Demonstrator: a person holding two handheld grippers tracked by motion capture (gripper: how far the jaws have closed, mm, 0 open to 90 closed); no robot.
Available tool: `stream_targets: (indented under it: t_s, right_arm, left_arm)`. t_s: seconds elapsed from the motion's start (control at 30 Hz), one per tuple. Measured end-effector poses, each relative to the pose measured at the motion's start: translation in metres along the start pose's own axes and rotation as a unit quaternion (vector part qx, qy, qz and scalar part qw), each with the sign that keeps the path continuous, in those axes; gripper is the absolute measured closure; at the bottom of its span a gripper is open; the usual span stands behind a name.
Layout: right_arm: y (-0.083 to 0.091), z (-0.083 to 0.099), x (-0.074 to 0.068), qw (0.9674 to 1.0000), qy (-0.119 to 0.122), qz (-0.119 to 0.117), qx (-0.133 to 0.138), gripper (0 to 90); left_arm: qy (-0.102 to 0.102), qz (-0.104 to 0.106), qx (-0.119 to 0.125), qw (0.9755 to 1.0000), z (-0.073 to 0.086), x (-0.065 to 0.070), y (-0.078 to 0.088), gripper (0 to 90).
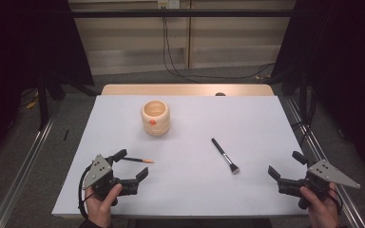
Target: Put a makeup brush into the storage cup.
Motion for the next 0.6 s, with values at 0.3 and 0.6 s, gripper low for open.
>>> stream_targets:
  t_s: [0.3,0.6]
  right_arm:
    - [-0.005,0.001,-0.01,0.9993,0.026,-0.024,-0.01,0.0]
    - [-0.004,-0.001,-0.011,0.9994,0.018,-0.029,0.001,0.0]
  left_arm:
    - [0.012,0.0,0.007,0.9999,-0.001,-0.003,0.0,2.3]
    - [0.004,0.003,0.003,1.0,-0.001,-0.002,0.0,2.3]
Point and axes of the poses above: each handheld gripper's, and its own axes: y roughly backward along the jaws, z roughly out of its underside, x roughly to its right, the point moved 6 cm from there along -y, roughly forward along the jaws, and after that the axes turned 9 degrees about -z, right-handed, at the moved point
